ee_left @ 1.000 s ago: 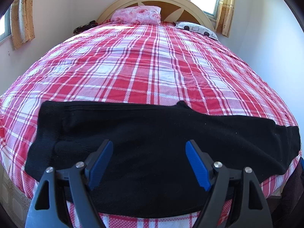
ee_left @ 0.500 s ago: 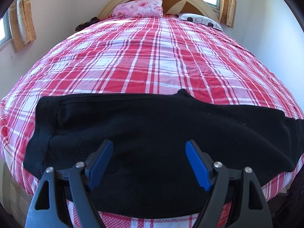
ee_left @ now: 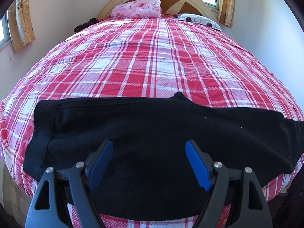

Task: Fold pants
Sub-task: 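Smooth the folded pants with the right tool while the left tool holds still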

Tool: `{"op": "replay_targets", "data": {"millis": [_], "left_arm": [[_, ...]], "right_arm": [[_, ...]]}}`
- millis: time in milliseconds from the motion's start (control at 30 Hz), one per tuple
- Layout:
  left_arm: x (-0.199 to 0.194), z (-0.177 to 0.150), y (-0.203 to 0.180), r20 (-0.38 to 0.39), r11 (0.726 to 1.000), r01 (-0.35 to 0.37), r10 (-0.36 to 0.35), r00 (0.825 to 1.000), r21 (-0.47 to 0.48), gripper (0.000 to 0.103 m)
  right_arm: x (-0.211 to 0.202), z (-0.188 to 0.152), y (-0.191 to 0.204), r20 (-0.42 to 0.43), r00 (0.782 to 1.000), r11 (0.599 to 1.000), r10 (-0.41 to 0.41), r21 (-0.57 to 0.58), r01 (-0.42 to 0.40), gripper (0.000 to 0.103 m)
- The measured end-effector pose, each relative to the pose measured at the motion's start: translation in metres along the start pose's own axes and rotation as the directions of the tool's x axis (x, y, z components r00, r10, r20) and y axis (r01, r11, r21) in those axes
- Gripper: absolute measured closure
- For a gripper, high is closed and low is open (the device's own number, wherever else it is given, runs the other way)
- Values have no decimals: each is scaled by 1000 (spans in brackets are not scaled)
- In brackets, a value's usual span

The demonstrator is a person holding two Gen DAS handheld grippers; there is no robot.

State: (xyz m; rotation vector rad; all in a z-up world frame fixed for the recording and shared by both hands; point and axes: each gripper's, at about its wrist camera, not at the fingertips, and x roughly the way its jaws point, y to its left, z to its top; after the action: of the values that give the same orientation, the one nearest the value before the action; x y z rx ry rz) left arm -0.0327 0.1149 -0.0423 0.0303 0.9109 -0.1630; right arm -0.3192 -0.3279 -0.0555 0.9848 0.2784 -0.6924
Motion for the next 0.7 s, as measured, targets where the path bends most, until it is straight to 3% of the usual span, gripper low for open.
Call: {"op": "replay_targets", "data": {"millis": [200,267,333,400,500,600,700], "left_arm": [[0,3,1,4,1000,1,-1,1000,-3,21],[0,4,1,-1,1000,3,-3,1000,-4,21],[-4,4,1,10,1000,8,-8,1000,-1,22],[-6,3,2,16,1000,-1,0,1000,2,21],[-2,5,4,5,1000,4,-4,1000,-15,22],[-2,4,3,3,1000,4,-4,1000,-14,21],[-5,4,1,14,1000,-2,2,1000,-4,22]], "right_arm": [[-16,-8,-7,-36,998,998,-57,20,58,94],[-11,-6,-11,-48,990,991,-132,-10,132,94],[-6,-1,-22,-70,993,995,-94,28,97,93],[-8,6,-23,-85,995,997,-50,49,54,81],[-24,14,-21,-12,1000,999,-25,21,26,64],[-33,23,-9,82,986,983,-148,-94,155,64],[-21,34,-2,51,992,983,-113,-137,119,64]]}}
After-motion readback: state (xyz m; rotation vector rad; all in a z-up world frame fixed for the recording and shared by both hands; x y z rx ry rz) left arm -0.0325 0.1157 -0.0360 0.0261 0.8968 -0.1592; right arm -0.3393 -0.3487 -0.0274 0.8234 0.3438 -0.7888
